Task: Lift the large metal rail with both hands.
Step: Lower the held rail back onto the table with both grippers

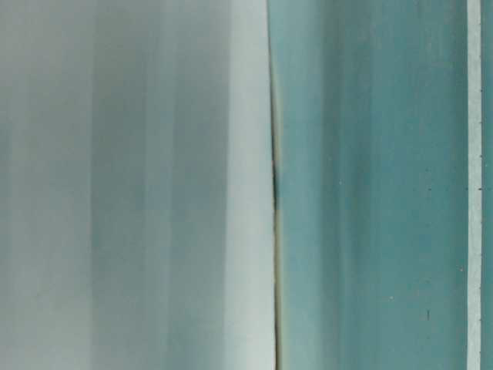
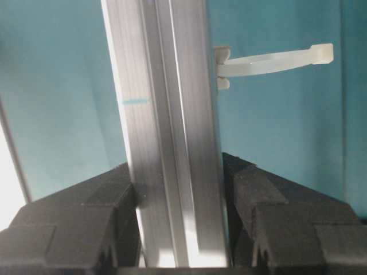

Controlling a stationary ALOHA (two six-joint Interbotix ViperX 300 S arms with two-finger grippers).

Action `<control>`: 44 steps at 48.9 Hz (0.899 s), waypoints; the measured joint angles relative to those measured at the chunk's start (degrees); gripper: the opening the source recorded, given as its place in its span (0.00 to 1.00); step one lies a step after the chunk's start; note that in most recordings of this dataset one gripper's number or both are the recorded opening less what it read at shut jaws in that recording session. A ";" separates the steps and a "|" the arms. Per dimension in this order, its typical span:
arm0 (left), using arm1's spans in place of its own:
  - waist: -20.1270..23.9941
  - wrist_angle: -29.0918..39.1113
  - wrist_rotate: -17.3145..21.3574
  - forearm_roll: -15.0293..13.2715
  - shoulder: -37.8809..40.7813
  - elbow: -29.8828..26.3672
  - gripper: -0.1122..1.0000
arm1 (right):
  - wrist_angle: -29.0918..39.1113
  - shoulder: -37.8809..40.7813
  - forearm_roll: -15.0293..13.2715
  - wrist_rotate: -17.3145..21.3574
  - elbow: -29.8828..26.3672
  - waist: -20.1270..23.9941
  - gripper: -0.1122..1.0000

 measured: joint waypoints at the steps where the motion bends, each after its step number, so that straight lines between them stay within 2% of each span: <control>1: 0.09 0.00 0.09 0.00 0.00 0.09 0.42 | 0.00 0.00 0.00 0.00 0.00 0.00 0.45; 6: 0.35 -0.53 0.09 0.00 -0.09 1.93 0.42 | -0.44 -0.09 -0.09 0.00 1.85 -0.18 0.45; 18: 0.70 -6.06 0.35 0.00 -0.09 10.28 0.42 | -4.39 -0.09 -0.26 0.00 11.07 -0.26 0.45; 33: 0.88 -17.23 0.35 0.00 0.00 24.52 0.42 | -19.16 -2.29 -0.53 -0.18 25.66 -0.35 0.45; 44: 1.41 -23.29 0.62 0.09 0.00 30.76 0.42 | -27.69 -2.72 -2.02 -0.53 33.75 -0.44 0.46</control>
